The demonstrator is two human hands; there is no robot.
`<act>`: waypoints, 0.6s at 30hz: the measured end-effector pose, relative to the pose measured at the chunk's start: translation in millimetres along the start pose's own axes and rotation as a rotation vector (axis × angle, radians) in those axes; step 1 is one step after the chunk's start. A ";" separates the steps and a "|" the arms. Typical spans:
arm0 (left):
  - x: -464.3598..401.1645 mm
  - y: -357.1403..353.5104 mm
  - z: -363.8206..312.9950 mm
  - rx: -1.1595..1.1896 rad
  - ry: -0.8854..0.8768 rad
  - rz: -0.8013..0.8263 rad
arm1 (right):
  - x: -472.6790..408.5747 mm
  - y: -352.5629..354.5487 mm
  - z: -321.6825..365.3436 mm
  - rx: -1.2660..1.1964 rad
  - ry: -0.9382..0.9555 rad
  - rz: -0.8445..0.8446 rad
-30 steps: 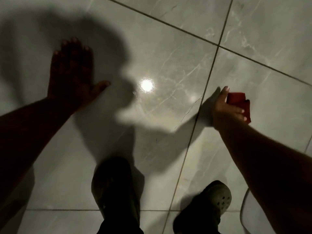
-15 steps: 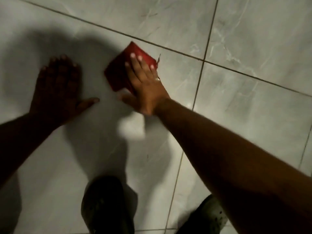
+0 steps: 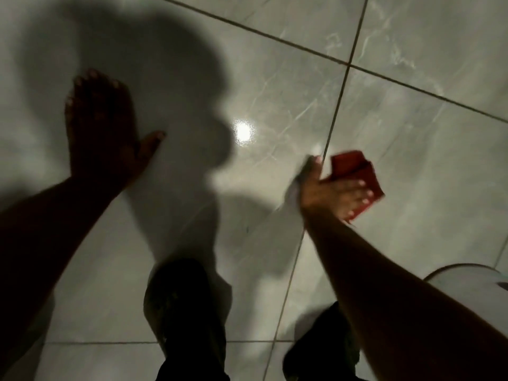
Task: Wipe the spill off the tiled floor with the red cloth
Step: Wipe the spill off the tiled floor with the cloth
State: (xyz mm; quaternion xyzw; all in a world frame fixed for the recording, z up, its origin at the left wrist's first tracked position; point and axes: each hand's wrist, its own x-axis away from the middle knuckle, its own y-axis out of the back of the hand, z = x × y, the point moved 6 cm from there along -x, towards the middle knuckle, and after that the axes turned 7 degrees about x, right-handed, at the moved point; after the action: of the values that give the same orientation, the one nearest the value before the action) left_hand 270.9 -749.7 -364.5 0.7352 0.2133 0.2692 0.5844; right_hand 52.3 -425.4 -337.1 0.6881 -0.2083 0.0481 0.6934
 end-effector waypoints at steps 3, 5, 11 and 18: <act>-0.4 5.4 -2.4 -0.013 0.003 0.002 | 58.9 -23.3 78.3 -0.063 0.222 0.052; -1.2 9.5 -3.0 -0.027 -0.008 0.014 | 93.8 -32.3 138.4 -0.028 0.632 0.053; -13.0 13.2 5.3 -0.071 -0.031 0.060 | 79.2 -18.4 214.1 0.316 1.590 0.033; -3.2 21.1 -3.0 -0.063 0.027 0.072 | -37.8 20.4 93.2 0.166 0.665 -0.038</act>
State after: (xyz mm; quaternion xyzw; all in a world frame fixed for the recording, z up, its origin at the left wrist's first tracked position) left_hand 266.5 -754.2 -343.9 0.7199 0.1859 0.3067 0.5942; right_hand -10.0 -506.9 -334.6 0.6928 0.0464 0.2736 0.6656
